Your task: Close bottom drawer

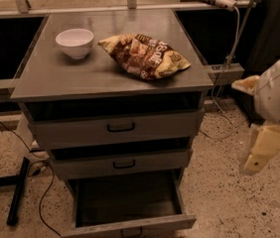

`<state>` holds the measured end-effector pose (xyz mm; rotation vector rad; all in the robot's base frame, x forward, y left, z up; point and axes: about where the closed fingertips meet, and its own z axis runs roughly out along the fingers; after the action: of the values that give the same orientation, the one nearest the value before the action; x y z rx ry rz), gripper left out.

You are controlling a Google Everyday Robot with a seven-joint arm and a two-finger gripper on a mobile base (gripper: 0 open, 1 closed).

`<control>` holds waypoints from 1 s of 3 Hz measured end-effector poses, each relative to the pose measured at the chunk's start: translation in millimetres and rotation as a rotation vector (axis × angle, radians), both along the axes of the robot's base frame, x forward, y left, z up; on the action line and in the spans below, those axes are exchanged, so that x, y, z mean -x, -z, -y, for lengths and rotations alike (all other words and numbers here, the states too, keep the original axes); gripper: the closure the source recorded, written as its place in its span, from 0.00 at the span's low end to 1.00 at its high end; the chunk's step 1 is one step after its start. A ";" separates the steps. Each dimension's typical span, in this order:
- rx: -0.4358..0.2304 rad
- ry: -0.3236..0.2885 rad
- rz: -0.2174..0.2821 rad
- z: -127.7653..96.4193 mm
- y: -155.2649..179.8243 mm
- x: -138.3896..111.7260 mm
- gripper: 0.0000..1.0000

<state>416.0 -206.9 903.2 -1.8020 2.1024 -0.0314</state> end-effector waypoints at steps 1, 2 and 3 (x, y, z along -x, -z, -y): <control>-0.060 -0.056 -0.009 -2.5 52.9 5.4 0.00; -0.110 -0.077 -0.024 -8.2 104.7 12.2 0.00; -0.143 -0.071 -0.051 -10.7 156.4 18.4 0.00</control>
Offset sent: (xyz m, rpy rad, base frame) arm -0.0204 0.0137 -0.1741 0.1754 0.0493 0.0977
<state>397.6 -196.2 746.8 -1.8076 2.0176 0.1806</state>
